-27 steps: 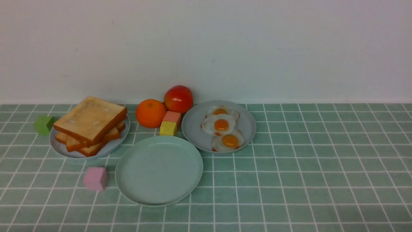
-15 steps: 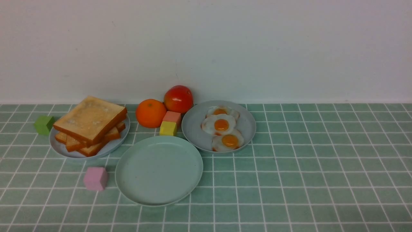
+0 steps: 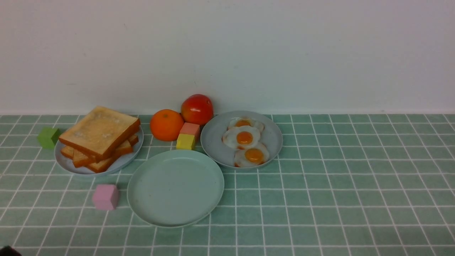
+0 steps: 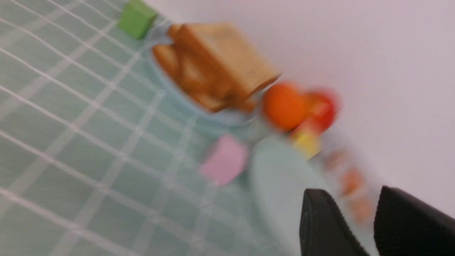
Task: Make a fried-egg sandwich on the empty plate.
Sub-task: Use the left arm to grab a slice of bread
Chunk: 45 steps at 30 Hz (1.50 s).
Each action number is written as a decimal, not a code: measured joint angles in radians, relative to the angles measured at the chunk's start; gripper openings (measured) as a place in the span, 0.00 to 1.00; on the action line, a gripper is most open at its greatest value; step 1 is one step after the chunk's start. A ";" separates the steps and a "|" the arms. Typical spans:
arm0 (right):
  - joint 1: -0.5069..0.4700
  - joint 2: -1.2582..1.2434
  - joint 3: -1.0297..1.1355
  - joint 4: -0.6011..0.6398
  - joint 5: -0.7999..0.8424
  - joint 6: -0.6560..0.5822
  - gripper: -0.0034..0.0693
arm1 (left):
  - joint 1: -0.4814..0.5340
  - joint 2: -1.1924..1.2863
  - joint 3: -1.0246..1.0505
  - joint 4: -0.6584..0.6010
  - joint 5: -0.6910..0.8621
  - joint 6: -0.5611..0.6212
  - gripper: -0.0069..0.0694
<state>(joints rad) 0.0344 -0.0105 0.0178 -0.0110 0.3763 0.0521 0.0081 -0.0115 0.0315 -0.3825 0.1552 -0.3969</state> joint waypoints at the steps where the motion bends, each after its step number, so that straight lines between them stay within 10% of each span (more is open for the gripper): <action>1: 0.000 0.000 0.000 0.000 0.000 0.000 0.38 | 0.000 0.000 0.000 -0.061 -0.037 -0.027 0.40; 12: 0.000 0.000 0.000 0.000 0.000 0.000 0.38 | 0.000 0.000 -0.024 -0.240 -0.138 -0.062 0.37; 25: 0.000 0.000 0.007 0.304 -0.314 0.304 0.38 | 0.000 0.501 -0.625 -0.134 0.719 0.454 0.07; 30: 0.000 0.000 0.007 0.340 -0.363 0.346 0.38 | 0.000 0.749 -0.748 -0.111 0.732 0.512 0.07; 36: 0.077 0.059 -0.198 0.329 -0.050 0.303 0.38 | 0.000 1.027 -0.818 -0.098 0.428 0.649 0.07; 45: 0.224 0.542 -0.732 0.313 0.495 -0.064 0.38 | 0.000 1.363 -1.029 -0.046 0.447 0.705 0.07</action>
<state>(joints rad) 0.2586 0.5319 -0.7145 0.3018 0.8709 -0.0119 0.0081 1.3519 -0.9976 -0.4289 0.6019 0.3082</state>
